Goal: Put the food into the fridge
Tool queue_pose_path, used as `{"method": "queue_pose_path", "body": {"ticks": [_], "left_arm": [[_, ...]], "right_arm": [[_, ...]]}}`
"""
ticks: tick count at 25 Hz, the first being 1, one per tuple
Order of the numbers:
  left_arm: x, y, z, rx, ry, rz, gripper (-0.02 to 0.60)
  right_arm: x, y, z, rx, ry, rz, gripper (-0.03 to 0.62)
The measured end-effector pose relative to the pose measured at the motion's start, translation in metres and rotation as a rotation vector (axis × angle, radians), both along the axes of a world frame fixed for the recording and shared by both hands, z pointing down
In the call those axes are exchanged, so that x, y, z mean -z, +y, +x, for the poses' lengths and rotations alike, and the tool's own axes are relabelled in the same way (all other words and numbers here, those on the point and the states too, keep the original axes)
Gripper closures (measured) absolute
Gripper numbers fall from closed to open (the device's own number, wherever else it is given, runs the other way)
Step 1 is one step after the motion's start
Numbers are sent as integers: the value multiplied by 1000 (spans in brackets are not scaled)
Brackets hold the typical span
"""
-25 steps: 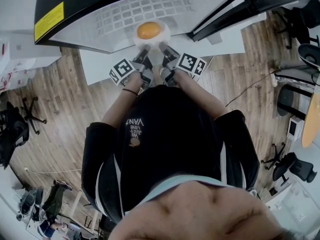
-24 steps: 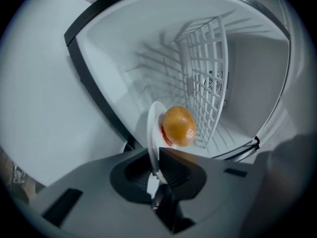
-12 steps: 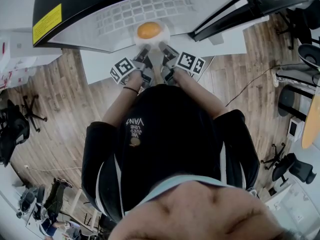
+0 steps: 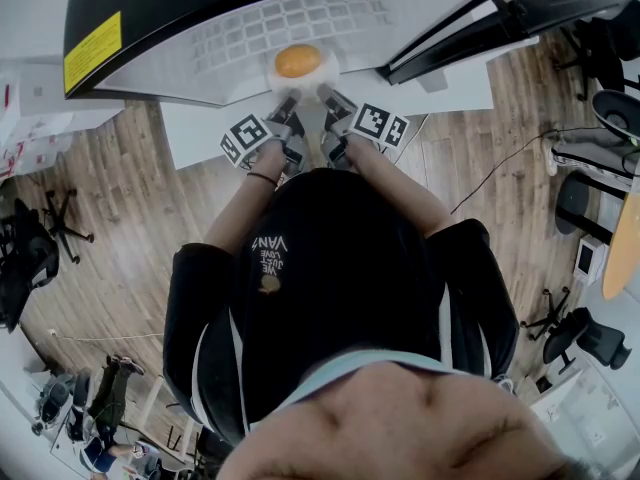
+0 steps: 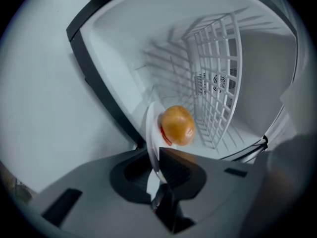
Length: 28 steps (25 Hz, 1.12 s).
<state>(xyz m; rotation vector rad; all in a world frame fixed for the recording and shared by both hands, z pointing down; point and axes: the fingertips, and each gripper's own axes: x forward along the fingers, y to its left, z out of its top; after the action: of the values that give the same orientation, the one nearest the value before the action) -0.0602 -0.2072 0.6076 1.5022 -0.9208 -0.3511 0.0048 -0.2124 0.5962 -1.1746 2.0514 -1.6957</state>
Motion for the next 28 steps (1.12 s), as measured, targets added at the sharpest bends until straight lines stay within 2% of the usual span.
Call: {"method": "queue_pose_path", "body": {"ticks": [28], "left_arm": [[12,-42,1,32,-12,4,551]], "right_arm": [[11,-44,2,-5,-18,23,571]]}}
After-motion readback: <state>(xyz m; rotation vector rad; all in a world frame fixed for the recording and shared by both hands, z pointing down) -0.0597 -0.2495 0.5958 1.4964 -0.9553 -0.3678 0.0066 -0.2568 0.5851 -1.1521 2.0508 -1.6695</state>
